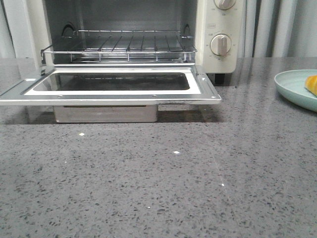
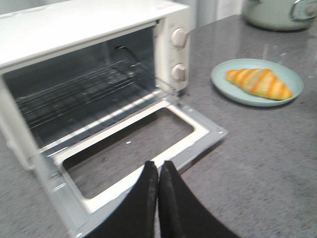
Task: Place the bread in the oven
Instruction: 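Withdraw the left gripper away from the opened oven door, then lower the right gripper onto the croissant on the blue plate and grasp, then lift the croissant with the right gripper and carry it into the oven, then lower the croissant onto the wire rack and open the right gripper, then withdraw the right gripper out of the oven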
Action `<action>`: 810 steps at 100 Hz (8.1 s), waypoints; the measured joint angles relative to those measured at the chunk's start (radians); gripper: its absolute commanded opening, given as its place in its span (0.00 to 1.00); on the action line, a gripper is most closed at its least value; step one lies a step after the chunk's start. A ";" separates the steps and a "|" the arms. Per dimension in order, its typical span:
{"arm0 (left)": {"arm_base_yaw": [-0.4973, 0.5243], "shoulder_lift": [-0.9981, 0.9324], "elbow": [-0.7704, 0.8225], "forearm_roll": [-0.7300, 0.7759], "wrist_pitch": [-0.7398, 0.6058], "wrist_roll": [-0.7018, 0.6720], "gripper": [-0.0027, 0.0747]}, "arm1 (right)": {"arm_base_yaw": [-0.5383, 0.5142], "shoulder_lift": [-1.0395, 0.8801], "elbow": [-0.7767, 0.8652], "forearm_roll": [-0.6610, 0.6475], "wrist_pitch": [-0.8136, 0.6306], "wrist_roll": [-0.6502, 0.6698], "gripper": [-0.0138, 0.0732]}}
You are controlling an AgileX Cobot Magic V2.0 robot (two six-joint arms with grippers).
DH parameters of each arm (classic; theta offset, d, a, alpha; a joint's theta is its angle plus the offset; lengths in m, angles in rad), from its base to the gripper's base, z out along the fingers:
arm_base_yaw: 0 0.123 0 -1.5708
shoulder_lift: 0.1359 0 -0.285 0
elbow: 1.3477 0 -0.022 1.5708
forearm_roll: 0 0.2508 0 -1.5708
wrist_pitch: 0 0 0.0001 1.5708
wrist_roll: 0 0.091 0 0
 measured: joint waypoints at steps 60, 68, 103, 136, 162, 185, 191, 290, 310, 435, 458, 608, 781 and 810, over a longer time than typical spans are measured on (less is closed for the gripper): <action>0.000 -0.094 0.064 0.038 0.029 -0.073 0.01 | 0.000 0.690 -0.506 -0.060 0.419 -0.038 0.53; 0.000 -0.094 0.064 0.038 0.029 -0.073 0.01 | 0.007 0.748 -0.534 -0.064 0.447 -0.069 0.53; 0.000 -0.094 0.064 0.036 0.029 -0.074 0.01 | 0.030 0.890 -0.555 -0.064 0.511 -0.169 0.53; 0.000 -0.094 0.064 0.016 0.029 -0.074 0.01 | 0.030 0.991 -0.560 -0.103 0.511 -0.177 0.53; 0.000 -0.094 0.064 0.011 0.029 -0.074 0.01 | 0.032 1.035 -0.569 -0.116 0.511 -0.179 0.53; 0.000 -0.094 0.064 0.011 0.029 -0.074 0.01 | 0.032 1.073 -0.577 -0.126 0.515 -0.179 0.41; 0.000 -0.094 0.064 0.011 0.029 -0.074 0.01 | 0.032 1.083 -0.581 -0.131 0.517 -0.179 0.33; 0.000 -0.094 0.064 0.011 -0.026 -0.074 0.01 | 0.358 0.712 -0.769 -0.020 0.610 -0.252 0.09; 0.000 -0.094 0.064 0.011 -0.043 -0.074 0.01 | 0.562 0.749 -0.769 -0.017 0.484 -0.375 0.09; 0.000 -0.097 0.064 0.011 -0.048 -0.074 0.01 | 0.644 1.353 -1.098 -0.252 0.195 -0.621 0.09; 0.000 -0.097 0.064 0.010 -0.035 -0.074 0.01 | 0.633 1.361 -1.099 -0.255 0.146 -0.525 0.09; 0.000 -0.097 0.064 0.010 -0.020 -0.074 0.01 | 0.647 1.336 -1.100 -0.257 0.154 -0.446 0.72; 0.000 -0.345 0.235 0.211 -0.161 -0.224 0.01 | 0.688 -0.374 0.057 -0.477 0.068 -0.006 0.11; 0.000 -0.345 0.235 0.213 -0.170 -0.225 0.01 | 0.680 -0.432 0.077 -0.499 0.069 0.010 0.10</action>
